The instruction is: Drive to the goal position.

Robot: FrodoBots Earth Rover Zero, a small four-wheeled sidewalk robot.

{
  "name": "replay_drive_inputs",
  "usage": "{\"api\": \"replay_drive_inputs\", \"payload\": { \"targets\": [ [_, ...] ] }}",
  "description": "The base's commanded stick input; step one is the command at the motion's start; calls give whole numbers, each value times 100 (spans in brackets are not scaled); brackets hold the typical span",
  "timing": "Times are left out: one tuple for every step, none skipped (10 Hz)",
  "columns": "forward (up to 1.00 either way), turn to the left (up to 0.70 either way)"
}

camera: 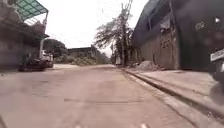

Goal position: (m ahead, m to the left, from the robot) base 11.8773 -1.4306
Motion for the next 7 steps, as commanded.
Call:
{"api": "replay_drive_inputs", "payload": {
  "targets": [
    [100, 0],
    [100, 0],
    [100, 0],
    [100, 0],
    [100, 0],
    [100, 0],
    [100, 0]
  ]
}}
